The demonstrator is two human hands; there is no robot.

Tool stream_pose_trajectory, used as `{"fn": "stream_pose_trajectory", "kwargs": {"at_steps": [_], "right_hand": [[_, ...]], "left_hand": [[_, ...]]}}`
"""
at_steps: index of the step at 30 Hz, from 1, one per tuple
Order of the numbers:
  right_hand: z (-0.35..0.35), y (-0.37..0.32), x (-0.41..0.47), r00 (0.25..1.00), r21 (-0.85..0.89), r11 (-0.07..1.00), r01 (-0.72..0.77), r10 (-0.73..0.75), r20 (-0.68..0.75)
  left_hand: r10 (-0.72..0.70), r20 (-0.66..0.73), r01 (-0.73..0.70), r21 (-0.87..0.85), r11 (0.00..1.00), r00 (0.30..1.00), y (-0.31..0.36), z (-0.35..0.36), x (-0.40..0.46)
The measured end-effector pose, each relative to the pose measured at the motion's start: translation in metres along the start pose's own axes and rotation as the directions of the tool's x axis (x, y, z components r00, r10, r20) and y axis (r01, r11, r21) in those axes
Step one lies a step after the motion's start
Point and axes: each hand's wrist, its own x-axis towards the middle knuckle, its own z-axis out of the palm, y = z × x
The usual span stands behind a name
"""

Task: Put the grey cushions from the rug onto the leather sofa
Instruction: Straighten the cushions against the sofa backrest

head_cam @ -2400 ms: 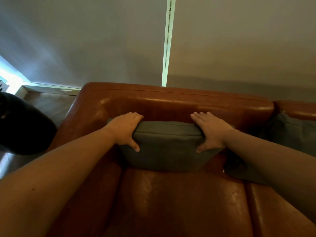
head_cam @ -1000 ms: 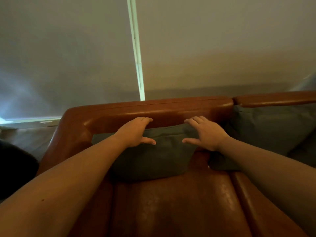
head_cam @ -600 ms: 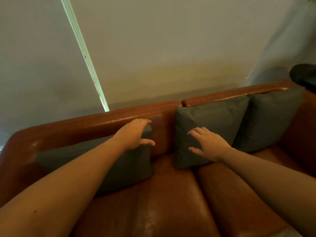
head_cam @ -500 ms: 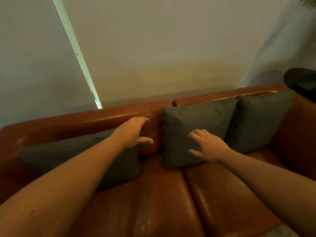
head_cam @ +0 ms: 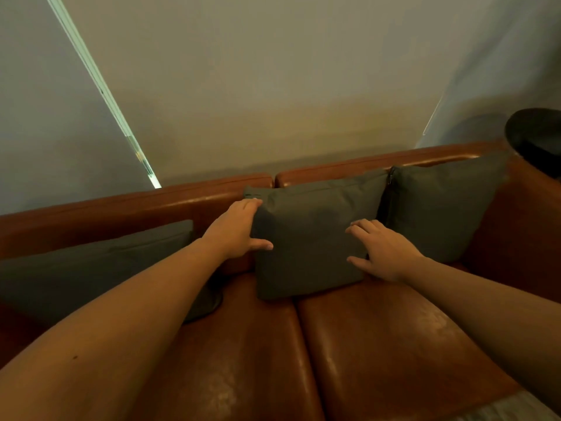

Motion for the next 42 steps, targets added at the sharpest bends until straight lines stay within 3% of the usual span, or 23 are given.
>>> {"fn": "stream_pose_trajectory", "kwargs": {"at_steps": [5, 13, 20, 26, 30, 33, 39, 42], "right_hand": [[0.007, 0.025, 0.024, 1.0, 0.015, 1.0, -0.02, 0.02, 0.006], [0.01, 0.084, 0.069, 0.992, -0.007, 0.992, 0.122, -0.122, 0.039], [0.01, 0.148, 0.113, 0.957, -0.029, 0.956, 0.291, -0.29, 0.029], [0.01, 0.193, 0.138, 0.962, -0.032, 0.962, 0.272, -0.272, 0.001], [0.003, 0.201, 0.148, 0.975, 0.196, 0.973, 0.122, -0.154, 0.16], [0.001, 0.195, 0.152, 0.95, 0.349, 0.933, 0.094, -0.189, 0.248], [-0.009, 0.186, 0.139, 0.921, 0.509, 0.848, 0.146, -0.304, 0.243], [-0.038, 0.165, 0.135, 0.899, 0.545, 0.8, 0.251, -0.402, 0.176]], "left_hand": [[0.053, 0.054, -0.054, 0.02, 0.998, 0.997, 0.017, 0.01, 0.052], [0.055, 0.109, -0.062, 0.059, 0.996, 0.992, 0.054, 0.046, 0.125], [-0.058, 0.168, 0.035, 0.136, 0.99, 0.984, 0.085, 0.081, 0.18], [-0.146, 0.059, 0.13, 0.221, 0.967, 0.988, 0.1, 0.099, 0.185], [-0.164, 0.051, 0.15, 0.208, 0.966, 0.985, 0.101, 0.099, 0.161], [-0.203, 0.097, 0.179, 0.209, 0.961, 0.974, 0.104, 0.097, 0.147], [-0.197, 0.123, 0.159, 0.27, 0.95, 0.973, 0.125, 0.077, 0.141], [-0.109, 0.112, 0.08, 0.235, 0.969, 0.988, 0.138, 0.058, 0.136]]}}
